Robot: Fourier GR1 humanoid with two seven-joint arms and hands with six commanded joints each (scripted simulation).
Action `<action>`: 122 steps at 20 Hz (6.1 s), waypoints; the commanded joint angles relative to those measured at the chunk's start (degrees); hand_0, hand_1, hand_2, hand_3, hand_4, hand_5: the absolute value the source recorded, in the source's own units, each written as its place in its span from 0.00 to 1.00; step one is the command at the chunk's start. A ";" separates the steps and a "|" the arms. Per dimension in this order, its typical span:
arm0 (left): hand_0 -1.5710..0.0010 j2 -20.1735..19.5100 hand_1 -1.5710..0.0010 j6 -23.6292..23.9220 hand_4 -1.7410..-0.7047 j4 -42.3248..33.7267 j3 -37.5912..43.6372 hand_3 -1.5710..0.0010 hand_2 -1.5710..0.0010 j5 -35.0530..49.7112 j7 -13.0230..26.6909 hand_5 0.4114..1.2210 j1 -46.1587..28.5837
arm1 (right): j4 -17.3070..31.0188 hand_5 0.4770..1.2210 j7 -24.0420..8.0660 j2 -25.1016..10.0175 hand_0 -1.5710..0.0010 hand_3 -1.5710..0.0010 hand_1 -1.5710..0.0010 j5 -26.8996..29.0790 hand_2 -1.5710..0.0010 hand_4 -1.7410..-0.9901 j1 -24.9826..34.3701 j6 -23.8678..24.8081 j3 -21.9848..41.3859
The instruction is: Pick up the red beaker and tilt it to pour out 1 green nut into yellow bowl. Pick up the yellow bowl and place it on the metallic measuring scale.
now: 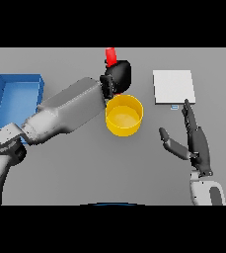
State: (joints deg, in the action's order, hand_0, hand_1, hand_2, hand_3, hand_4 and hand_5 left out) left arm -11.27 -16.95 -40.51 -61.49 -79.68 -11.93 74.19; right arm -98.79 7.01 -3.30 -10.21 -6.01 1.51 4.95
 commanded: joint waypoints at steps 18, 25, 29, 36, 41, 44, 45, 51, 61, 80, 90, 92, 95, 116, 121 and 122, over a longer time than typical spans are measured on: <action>0.00 -15.88 0.00 -1.03 0.00 25.59 40.58 0.03 0.00 28.16 8.82 1.00 21.27 | 2.30 0.14 0.61 -0.45 1.00 1.00 1.00 1.24 1.00 0.83 2.36 -1.87 0.34; 0.00 -22.02 0.00 10.60 0.00 27.63 53.90 0.01 0.00 43.76 19.19 1.00 6.47 | 3.24 0.20 1.08 -1.87 1.00 1.00 1.00 -0.48 1.00 0.80 3.09 -1.88 0.74; 0.00 -22.51 0.00 16.98 0.00 23.66 60.04 0.00 0.00 52.24 25.47 1.00 -2.48 | 2.98 0.23 0.95 -2.10 1.00 1.00 1.00 -0.04 1.00 0.80 2.96 -2.68 1.03; 0.00 -19.58 0.00 21.47 0.00 -0.66 62.62 0.00 0.00 63.02 31.91 1.00 -27.56 | 3.45 0.27 2.86 -2.72 1.00 1.00 1.00 0.16 1.00 0.78 2.29 -2.95 0.68; 0.00 -17.52 0.00 23.90 0.00 -14.85 61.86 0.00 0.00 65.31 38.85 0.79 -38.73 | 3.62 0.27 3.01 -2.67 1.00 1.00 1.00 -0.28 1.00 0.76 2.56 -2.73 0.81; 0.00 -17.29 0.00 24.05 0.08 -18.88 61.98 0.00 0.00 65.94 43.09 0.56 -41.61 | 3.12 0.26 2.72 -2.05 1.00 1.00 1.00 -0.45 1.00 0.78 1.86 -2.70 1.39; 0.00 -17.94 0.00 22.62 0.21 -20.15 62.00 0.03 0.03 66.09 44.03 0.50 -42.01 | 2.48 0.26 2.51 -1.77 1.00 1.00 1.00 -0.24 1.00 0.78 1.88 -2.65 1.50; 0.69 -20.46 0.72 9.77 0.80 -26.38 61.16 0.72 0.73 72.66 43.48 0.30 -45.64 | 2.66 0.26 2.46 -2.18 1.00 1.00 1.00 0.17 1.00 0.78 1.62 -2.94 1.16; 0.97 -20.19 0.97 12.29 0.93 -25.99 58.91 0.97 0.97 68.67 40.17 0.28 -44.81 | 2.27 0.22 -1.62 -3.61 1.00 1.00 1.00 -5.70 1.00 0.83 3.02 -1.18 3.06; 1.00 -18.81 1.00 11.94 0.90 -28.35 60.00 1.00 1.00 71.39 38.87 0.35 -46.97 | 20.19 0.22 5.90 -21.12 1.00 1.00 1.00 -35.56 1.00 0.78 34.18 -18.03 25.49; 1.00 -19.41 1.00 11.61 0.91 -29.11 60.07 1.00 1.00 71.29 38.53 0.36 -47.44 | 32.23 0.27 7.34 -17.82 1.00 1.00 1.00 -40.09 1.00 0.75 44.24 -25.23 33.12; 1.00 -20.02 1.00 11.08 0.91 -28.37 60.55 1.00 1.00 71.52 38.52 0.36 -46.85 | 34.63 0.26 7.05 -17.00 1.00 1.00 1.00 -40.44 1.00 0.75 45.01 -25.51 33.59; 1.00 -19.60 1.00 11.35 0.92 -26.96 60.11 1.00 1.00 70.78 37.97 0.37 -46.51 | 36.57 0.29 7.31 -16.47 1.00 0.99 1.00 -40.71 1.00 0.74 45.99 -25.87 34.14; 1.00 -20.37 1.00 10.60 0.93 -27.08 59.92 1.00 1.00 70.58 37.62 0.36 -46.31 | 30.67 0.99 5.94 -19.32 0.02 0.25 0.03 -36.98 0.08 0.02 46.45 -31.06 33.44; 1.00 -19.92 1.00 10.61 0.93 -27.72 60.17 1.00 1.00 71.33 37.73 0.36 -46.25 | 26.27 1.00 3.33 -22.95 0.01 0.23 0.01 -34.95 0.08 0.01 47.57 -34.42 30.60; 1.00 -19.65 1.00 10.83 0.93 -27.19 60.02 1.00 1.00 71.09 37.49 0.36 -45.97 | 25.37 1.00 1.86 -23.11 0.01 0.23 0.01 -35.09 0.09 0.00 47.39 -34.45 30.35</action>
State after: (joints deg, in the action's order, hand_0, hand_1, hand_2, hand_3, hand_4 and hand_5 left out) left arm -30.91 -6.13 -67.70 -1.48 -8.58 25.59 28.22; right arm -73.42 8.84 -26.41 -45.29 41.40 -32.92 35.30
